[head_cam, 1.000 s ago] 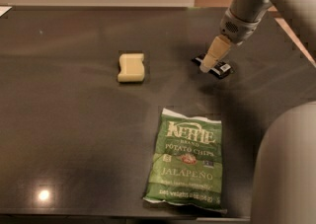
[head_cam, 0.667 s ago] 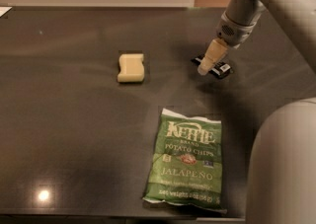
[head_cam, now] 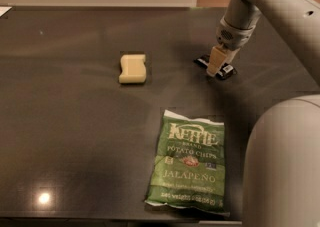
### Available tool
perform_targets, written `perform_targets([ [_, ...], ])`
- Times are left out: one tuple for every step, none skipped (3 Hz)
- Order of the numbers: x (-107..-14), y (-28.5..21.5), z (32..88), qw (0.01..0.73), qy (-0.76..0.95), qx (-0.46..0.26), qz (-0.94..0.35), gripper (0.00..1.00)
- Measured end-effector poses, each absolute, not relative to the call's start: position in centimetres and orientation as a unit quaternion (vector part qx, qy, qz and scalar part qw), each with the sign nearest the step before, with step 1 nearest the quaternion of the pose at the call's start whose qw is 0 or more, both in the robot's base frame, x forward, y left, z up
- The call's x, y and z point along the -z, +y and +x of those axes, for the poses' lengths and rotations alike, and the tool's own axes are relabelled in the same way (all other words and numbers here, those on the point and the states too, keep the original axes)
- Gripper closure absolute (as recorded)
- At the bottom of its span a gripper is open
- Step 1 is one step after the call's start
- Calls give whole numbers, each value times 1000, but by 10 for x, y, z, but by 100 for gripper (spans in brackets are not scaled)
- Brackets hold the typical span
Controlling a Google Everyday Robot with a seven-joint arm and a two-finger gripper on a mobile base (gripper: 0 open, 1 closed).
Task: Move rxbar chocolate near sponge
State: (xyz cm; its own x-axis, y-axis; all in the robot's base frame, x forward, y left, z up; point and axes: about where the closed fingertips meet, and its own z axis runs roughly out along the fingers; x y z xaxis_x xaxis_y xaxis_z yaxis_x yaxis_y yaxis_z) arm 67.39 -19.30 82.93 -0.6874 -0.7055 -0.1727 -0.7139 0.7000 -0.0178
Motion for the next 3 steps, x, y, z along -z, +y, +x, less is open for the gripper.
perform_targets([
  [-826, -197, 675, 78, 920, -21, -383, 65],
  [-832, -193, 676, 85, 917, -23, -390, 87],
  [-842, -174, 675, 93, 905, -33, -414, 100],
])
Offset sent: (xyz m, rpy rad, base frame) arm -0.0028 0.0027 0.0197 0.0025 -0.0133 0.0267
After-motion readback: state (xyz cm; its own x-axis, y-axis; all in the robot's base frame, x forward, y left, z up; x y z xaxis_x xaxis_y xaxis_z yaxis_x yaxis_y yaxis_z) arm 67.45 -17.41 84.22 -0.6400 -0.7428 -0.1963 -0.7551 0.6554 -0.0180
